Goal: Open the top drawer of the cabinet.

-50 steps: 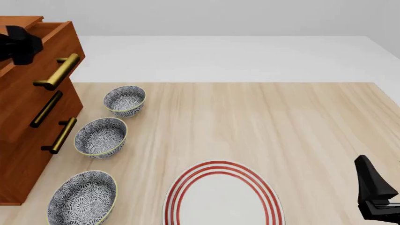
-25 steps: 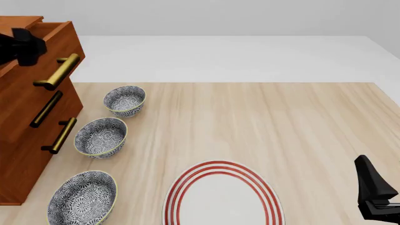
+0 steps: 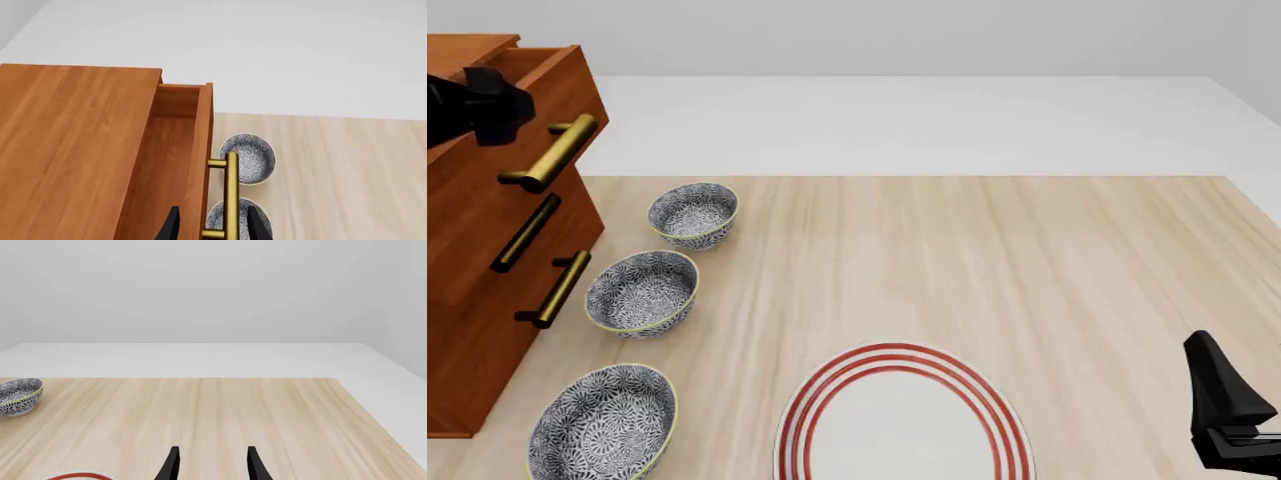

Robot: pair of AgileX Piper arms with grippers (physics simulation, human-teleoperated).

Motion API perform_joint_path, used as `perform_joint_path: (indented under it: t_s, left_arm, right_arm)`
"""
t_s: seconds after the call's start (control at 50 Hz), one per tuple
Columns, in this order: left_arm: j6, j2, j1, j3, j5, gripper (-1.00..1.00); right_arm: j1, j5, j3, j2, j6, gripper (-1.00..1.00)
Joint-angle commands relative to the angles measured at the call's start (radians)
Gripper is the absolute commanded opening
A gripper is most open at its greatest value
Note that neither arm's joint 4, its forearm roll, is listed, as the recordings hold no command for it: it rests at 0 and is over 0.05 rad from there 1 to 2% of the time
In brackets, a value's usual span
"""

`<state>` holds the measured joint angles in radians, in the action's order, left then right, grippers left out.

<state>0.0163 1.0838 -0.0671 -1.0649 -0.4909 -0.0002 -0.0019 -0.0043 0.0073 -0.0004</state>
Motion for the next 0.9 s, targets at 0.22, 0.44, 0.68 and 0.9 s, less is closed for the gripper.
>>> perform_joint_path:
  t_s: [0.22, 0.44, 0.68, 0.9]
  left_arm:
    - [-0.020, 0.021, 0.000, 0.008, 0.013, 1.00]
    - [-0.019, 0.027, -0.008, 0.019, 0.029, 1.00]
    - [-0.016, 0.033, -0.012, 0.020, 0.034, 1.00]
    - [-0.013, 0.041, -0.015, 0.024, 0.039, 1.00]
  right_arm:
    - [0.000, 0.000, 0.000, 0.000, 0.000, 1.00]
    - [0.000, 0.000, 0.000, 0.000, 0.000, 1.00]
    - [0.000, 0.000, 0.000, 0.000, 0.000, 1.00]
    - [0.000, 0.000, 0.000, 0.000, 0.000, 1.00]
